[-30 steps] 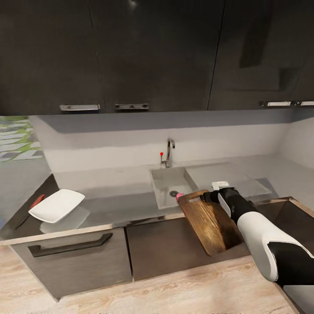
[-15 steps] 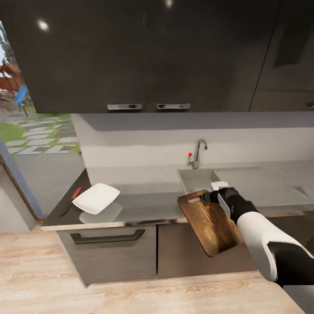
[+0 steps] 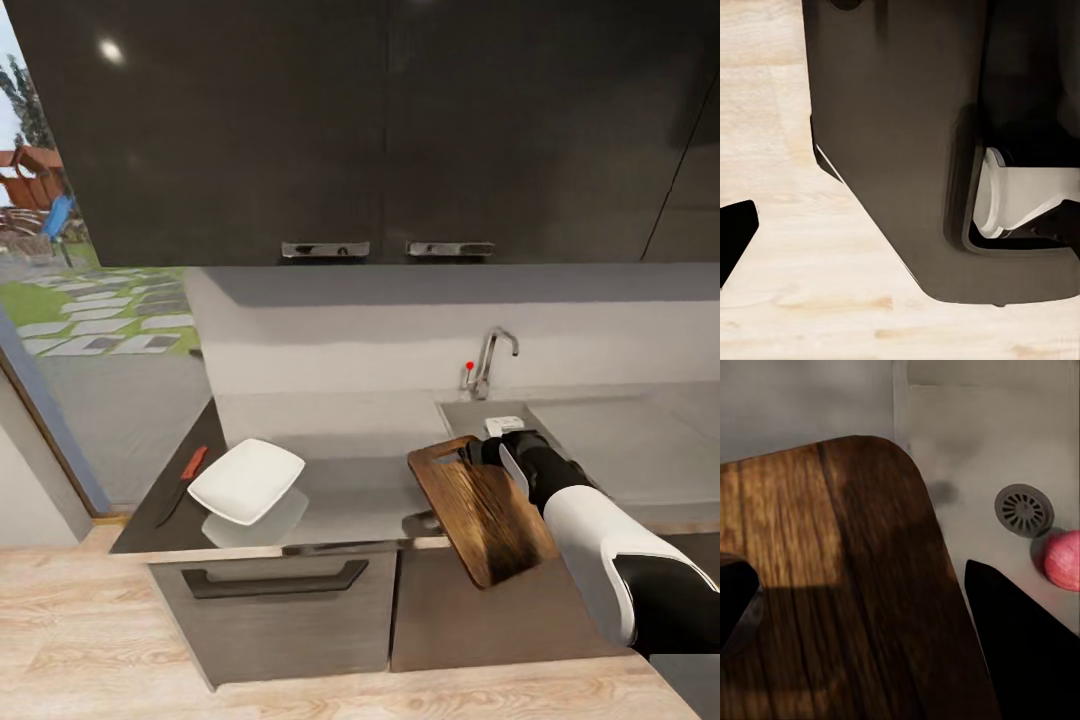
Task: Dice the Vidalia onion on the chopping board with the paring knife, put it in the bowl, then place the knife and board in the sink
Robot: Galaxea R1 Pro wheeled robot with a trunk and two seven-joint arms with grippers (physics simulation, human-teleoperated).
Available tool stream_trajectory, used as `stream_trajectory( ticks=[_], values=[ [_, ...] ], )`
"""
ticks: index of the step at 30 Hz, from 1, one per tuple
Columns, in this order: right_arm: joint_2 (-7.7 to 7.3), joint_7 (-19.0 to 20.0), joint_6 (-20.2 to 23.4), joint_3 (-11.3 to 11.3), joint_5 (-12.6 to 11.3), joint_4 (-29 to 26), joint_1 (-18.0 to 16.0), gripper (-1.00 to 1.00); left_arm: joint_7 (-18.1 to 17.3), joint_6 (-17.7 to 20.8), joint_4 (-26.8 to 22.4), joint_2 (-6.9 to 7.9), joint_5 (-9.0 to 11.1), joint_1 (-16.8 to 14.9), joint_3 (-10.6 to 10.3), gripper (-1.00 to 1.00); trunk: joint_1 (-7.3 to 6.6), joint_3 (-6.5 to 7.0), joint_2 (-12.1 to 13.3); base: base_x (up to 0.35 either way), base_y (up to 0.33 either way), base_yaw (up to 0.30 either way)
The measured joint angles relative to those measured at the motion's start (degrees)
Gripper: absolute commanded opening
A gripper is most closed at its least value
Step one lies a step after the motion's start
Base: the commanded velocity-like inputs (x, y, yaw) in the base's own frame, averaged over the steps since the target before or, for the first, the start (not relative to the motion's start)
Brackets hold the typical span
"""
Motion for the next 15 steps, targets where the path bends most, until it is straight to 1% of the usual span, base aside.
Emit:
stream_trajectory(
  ticks=[3,8,11,15],
  values=[
    [-0.08,-0.3,0.3,-0.2,0.0,0.1,0.0,-1.00,0.0,0.0,0.0,0.00,0.0,0.0,0.0,1.00,0.01,0.00,0.0,0.133,0.079,0.000],
    [-0.17,-1.1,0.5,-0.6,0.0,0.2,0.0,-1.00,-0.1,0.0,0.0,0.01,0.0,0.0,0.0,1.00,0.02,0.01,0.0,0.030,0.013,0.000],
    [-0.10,-2.4,0.6,-1.2,-0.1,0.3,0.0,-1.00,-0.1,0.0,0.0,0.02,0.0,0.0,0.0,1.00,0.03,0.01,0.0,0.005,0.002,0.000],
    [0.37,-4.4,0.6,-1.7,-0.1,0.4,-0.1,-1.00,-0.1,-0.1,0.0,0.00,0.0,0.0,0.0,1.00,0.03,0.01,0.0,0.001,0.000,0.000]
  ],
)
